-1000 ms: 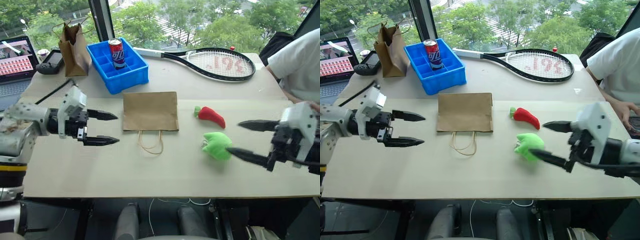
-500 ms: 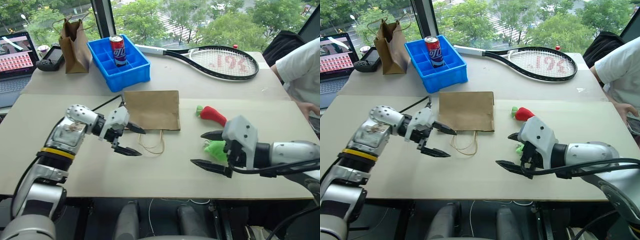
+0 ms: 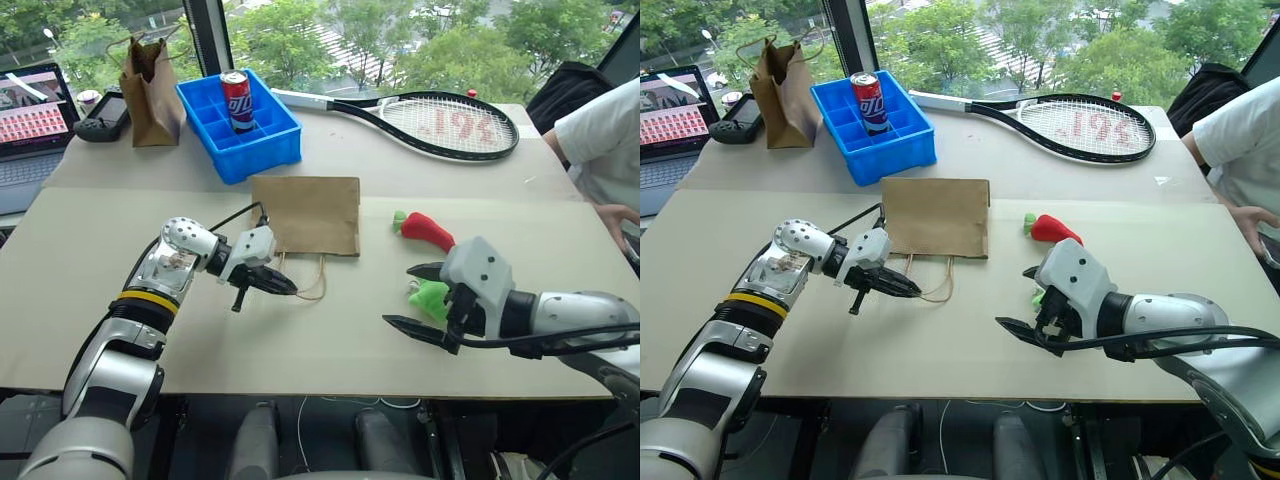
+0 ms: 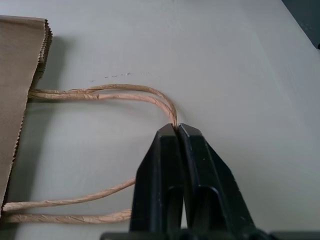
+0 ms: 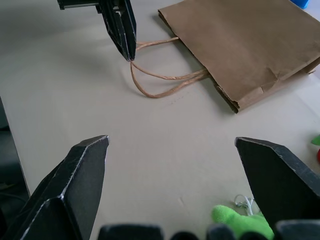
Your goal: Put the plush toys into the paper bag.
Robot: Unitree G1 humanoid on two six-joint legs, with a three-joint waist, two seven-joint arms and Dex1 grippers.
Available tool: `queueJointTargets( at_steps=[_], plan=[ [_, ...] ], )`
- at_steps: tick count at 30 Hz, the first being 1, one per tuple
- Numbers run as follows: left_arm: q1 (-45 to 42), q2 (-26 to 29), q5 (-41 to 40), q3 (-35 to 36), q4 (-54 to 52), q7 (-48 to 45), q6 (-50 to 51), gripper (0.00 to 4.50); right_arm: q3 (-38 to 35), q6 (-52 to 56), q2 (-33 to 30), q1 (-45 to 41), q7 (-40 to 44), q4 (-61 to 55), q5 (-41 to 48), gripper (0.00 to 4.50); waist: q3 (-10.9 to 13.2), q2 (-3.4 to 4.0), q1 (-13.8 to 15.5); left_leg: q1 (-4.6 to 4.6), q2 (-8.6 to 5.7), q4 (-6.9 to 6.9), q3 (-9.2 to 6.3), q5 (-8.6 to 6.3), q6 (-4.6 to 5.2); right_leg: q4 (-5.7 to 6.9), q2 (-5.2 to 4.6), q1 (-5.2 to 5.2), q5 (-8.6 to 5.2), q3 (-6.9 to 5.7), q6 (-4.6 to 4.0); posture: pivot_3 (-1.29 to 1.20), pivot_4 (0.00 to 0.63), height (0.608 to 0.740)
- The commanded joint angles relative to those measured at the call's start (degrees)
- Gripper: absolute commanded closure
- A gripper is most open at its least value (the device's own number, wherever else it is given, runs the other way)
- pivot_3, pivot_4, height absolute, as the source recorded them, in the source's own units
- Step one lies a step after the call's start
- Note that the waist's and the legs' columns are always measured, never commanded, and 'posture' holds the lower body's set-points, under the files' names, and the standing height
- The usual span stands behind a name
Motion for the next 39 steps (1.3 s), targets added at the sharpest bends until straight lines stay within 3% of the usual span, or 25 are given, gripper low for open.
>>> queueJointTargets(
  at_steps=[1, 7, 12, 18, 21, 23, 31, 32, 33, 35, 37, 39],
  plan=[
    [-2.1, -0.1, -3.1, 2.6, -2.4, -1.6, 3.7, 4.42, -2.7, -0.5, -0.5, 0.0, 0.2, -0.8, -1.2, 0.0, 0.0, 0.0, 0.0, 0.0, 0.0, 0.0, 0.0, 0.0, 0.0, 0.0, 0.0, 0.0, 0.0, 0.0, 0.0, 0.0, 0.15, 0.74],
    [-1.6, 0.8, -7.7, 3.9, -7.7, -1.9, 11.2, 4.42, -2.6, -0.8, 0.1, -0.2, 0.4, -0.4, -2.1, 0.0, 0.0, 0.0, 0.1, 0.0, 0.0, 0.01, -0.01, 0.0, 0.0, 0.01, 0.0, 0.0, 0.0, -0.01, 0.01, 0.0, 0.15, 0.74],
    [-4.2, 0.8, -16.2, 8.5, -15.6, -0.1, 28.0, 4.42, -1.3, -0.7, 1.4, -0.1, 0.5, -0.7, -1.4, 0.0, 0.0, -0.01, 0.1, 0.0, 0.0, 0.03, -0.03, 0.0, 0.0, 0.08, 0.01, 0.0, -0.01, -0.01, 0.03, 0.0, 0.15, 0.74],
    [-5.6, -1.9, -22.4, 12.5, -24.1, 11.5, 45.0, 4.42, 8.4, -1.5, 9.3, -0.3, -4.3, 1.0, -6.6, 0.0, 0.0, -0.01, 0.0, 0.04, -0.03, 0.22, -0.17, 0.0, 0.0, 0.42, 0.05, -0.01, -0.1, -0.03, 0.13, 0.0, 0.15, 0.74],
    [-5.1, -3.2, -26.9, 14.9, -28.9, 16.3, 52.7, 4.5, 11.6, -2.9, 15.5, -0.7, -9.0, 4.5, -11.6, 0.68, 0.0, -0.01, -0.5, 0.06, -0.05, 0.23, -0.19, 0.01, 0.0, 0.52, 0.07, -0.03, -0.1, -0.01, 0.11, 0.0, 0.15, 0.74],
    [-5.2, -3.6, -28.9, 16.0, -31.0, 18.8, 56.1, 4.5, 12.8, -3.8, 18.7, -0.5, -10.4, 6.2, -13.7, 1.42, 0.0, -0.02, -0.7, 0.06, -0.06, 0.28, -0.22, 0.01, -0.01, 0.66, 0.07, -0.09, -0.11, -0.01, 0.11, 0.0, 0.15, 0.74],
    [-3.3, 5.5, -20.4, 9.5, -30.6, 10.1, 39.8, 4.5, 11.8, -3.6, 19.7, 0.4, -8.5, 5.0, -15.9, 4.08, 0.0, -0.02, -1.0, 0.06, -0.06, 0.23, -0.24, 0.02, -0.02, 0.75, 0.1, -0.18, -0.14, 0.0, 0.04, 0.0, 0.15, 0.74],
    [-2.8, 6.3, -19.2, 8.7, -29.8, 8.9, 37.7, 3.99, 11.4, -3.5, 19.3, 0.5, -8.0, 4.8, -15.8, 4.42, 0.0, -0.01, -1.0, 0.06, -0.06, 0.23, -0.24, 0.02, -0.02, 0.73, 0.1, -0.18, -0.14, 0.0, 0.03, 0.0, 0.15, 0.74],
    [-2.3, 7.0, -18.0, 7.9, -28.7, 7.7, 35.1, 3.79, 10.8, -3.3, 18.8, 0.6, -7.4, 4.4, -15.7, 4.5, 0.0, -0.01, -1.0, 0.06, -0.07, 0.23, -0.23, 0.02, -0.02, 0.72, 0.09, -0.17, -0.15, 0.0, 0.03, 0.0, 0.15, 0.74],
    [-1.5, 7.9, -16.2, 6.6, -26.8, 5.8, 31.5, 3.22, 9.9, -3.0, 18.2, 0.8, -6.6, 3.9, -15.3, 4.5, 0.0, -0.02, -0.9, 0.06, -0.07, 0.23, -0.22, 0.02, -0.02, 0.7, 0.08, -0.17, -0.15, 0.0, 0.02, 0.0, 0.15, 0.74],
    [-0.5, 8.5, -15.8, 5.6, -26.2, 3.3, 29.5, 2.27, 8.8, -2.3, 17.5, 0.9, -5.5, 2.9, -14.4, 4.5, 0.0, -0.02, -0.8, 0.05, -0.07, 0.23, -0.22, 0.02, -0.02, 0.7, 0.08, -0.18, -0.16, -0.01, 0.0, 0.0, 0.15, 0.74],
    [0.3, 8.0, -15.2, 4.9, -26.3, 2.8, 28.0, 1.74, 8.1, -1.5, 17.2, 0.8, -5.0, 2.0, -13.7, 4.5, 0.0, -0.02, -0.8, 0.04, -0.06, 0.23, -0.22, 0.02, -0.02, 0.7, 0.08, -0.18, -0.16, -0.01, -0.01, 0.0, 0.15, 0.74]
  ],
)
